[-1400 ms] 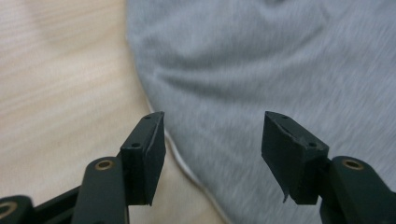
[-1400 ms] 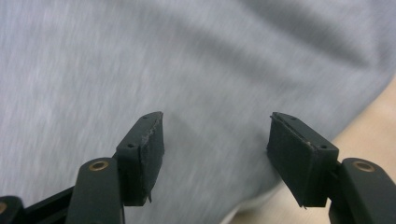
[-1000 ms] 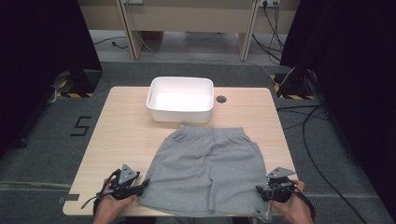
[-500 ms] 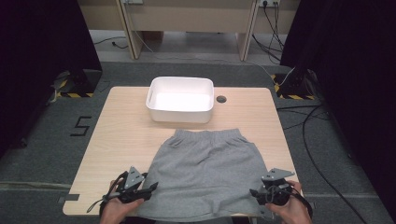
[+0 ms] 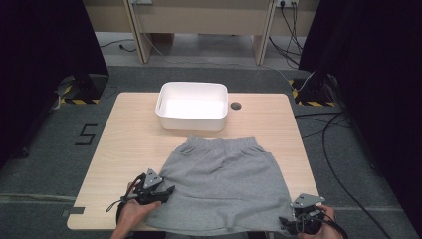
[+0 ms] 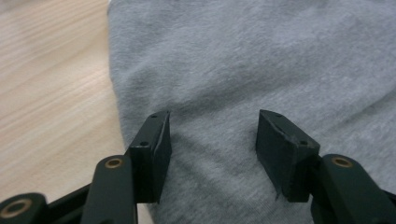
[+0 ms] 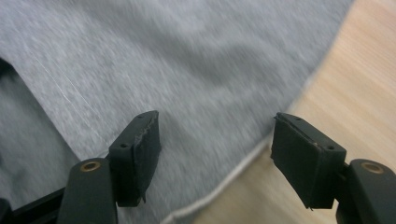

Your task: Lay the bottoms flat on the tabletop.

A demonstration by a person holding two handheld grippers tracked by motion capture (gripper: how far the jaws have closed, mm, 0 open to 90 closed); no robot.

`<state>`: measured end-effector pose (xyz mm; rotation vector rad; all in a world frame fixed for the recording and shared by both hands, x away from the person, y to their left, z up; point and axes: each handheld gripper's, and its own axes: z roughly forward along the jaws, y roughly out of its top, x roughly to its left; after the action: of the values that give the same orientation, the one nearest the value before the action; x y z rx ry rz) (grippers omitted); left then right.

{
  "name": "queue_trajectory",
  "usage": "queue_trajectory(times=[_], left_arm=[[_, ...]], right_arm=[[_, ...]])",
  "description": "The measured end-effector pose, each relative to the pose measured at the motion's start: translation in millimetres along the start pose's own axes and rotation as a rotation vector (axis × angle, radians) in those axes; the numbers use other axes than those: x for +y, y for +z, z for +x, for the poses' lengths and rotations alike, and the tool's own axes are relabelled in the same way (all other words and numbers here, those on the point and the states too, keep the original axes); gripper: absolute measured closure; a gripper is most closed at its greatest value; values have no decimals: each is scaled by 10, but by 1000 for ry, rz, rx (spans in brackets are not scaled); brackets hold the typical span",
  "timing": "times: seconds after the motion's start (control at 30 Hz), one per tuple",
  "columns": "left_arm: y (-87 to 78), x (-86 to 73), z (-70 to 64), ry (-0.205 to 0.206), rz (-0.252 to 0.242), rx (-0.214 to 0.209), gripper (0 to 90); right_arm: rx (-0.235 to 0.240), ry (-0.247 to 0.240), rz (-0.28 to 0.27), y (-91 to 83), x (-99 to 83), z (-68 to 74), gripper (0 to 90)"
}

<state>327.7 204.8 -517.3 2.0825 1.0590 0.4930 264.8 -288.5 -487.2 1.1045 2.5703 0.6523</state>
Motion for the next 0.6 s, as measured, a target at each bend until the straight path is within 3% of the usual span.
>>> queue_trajectory(times=[0.07,0.23,0.37,0.43,0.47,0.53,0.6], left_arm=[[-39,-9,-57,24,4,33,423],[-300,-106,-229,7,-53,3,373],[-444,-252,-330,46,-17,-2,368],[-462,-340,-373,80,18,11,371],[-472,-380,-381,87,10,14,375],[-504,-426,-373,87,-3,27,389],[-551,-427,-367,132,21,49,403]], right_arm=[[-10,11,17,-33,-33,-18,328],[-13,12,10,-45,-26,-46,319],[-44,26,-90,-67,111,-83,320],[-16,45,-138,-28,200,-77,328],[4,46,-143,8,238,-78,331],[19,33,-117,94,275,-74,340],[26,15,-73,176,255,-69,368]])
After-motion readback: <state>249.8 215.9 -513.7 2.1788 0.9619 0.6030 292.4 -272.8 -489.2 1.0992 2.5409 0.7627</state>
